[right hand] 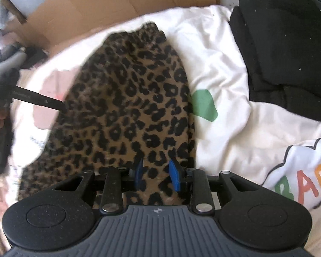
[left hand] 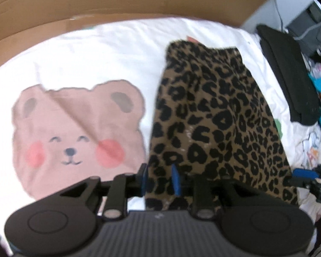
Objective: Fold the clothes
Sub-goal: 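Open the left tool and pull both tools back from the garment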
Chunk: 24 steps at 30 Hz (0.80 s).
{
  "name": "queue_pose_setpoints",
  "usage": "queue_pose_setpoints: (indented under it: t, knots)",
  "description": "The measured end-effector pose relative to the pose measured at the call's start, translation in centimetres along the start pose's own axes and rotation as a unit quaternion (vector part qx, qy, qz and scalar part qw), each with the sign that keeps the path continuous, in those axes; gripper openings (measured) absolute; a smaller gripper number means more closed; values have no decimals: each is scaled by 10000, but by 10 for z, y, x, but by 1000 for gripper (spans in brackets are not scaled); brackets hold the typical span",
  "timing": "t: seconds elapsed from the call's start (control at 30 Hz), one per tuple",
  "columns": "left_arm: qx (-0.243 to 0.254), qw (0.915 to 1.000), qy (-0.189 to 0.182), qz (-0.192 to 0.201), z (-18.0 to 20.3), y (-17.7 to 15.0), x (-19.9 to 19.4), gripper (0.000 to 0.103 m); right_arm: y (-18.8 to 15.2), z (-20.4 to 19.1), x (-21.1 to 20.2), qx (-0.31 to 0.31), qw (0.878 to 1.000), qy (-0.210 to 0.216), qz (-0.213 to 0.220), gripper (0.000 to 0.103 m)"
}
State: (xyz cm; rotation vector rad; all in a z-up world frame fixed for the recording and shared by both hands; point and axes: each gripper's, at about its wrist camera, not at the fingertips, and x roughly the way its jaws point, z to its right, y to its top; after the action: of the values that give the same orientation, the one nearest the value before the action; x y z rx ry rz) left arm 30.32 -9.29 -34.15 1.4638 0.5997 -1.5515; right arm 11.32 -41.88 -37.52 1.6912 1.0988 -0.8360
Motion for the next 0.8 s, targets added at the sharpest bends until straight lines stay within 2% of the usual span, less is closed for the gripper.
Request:
queue_pose_setpoints:
  t: [0.17,0.23,0.3,0.4,0.5,0.57,0.63,0.73,0.8]
  knots:
    - [-209,9995,193,144,-16,-8,-43,32,3,4,-34,300,9992,89,236,36]
    - [-273,9992,248,153,-19,-15,-61,45,7,6,-49,459,9985,123,290,39]
    - [-349,9986,347,209,-20,-22,-83,50,12,6,-68,601,9974,127,368,42]
    - [-463,9976,460,247,-20,-30,-119,52,20,3,-96,795,9957,199,436,55]
    - [-506,9977,425,145,-18,-37,-154,72,28,0,-125,989,9936,271,481,62]
    - [-591,9971,439,202,-17,-43,-179,73,35,-4,-143,1037,9927,315,520,64]
    - [-720,9960,432,304,-18,-50,-206,83,42,-12,-164,995,9926,304,625,65]
    - [-1029,9926,523,387,-18,-63,-239,85,53,-22,-194,950,9920,278,782,73]
    - [-998,9919,618,490,-15,-70,-261,85,61,-27,-213,955,9915,275,837,75]
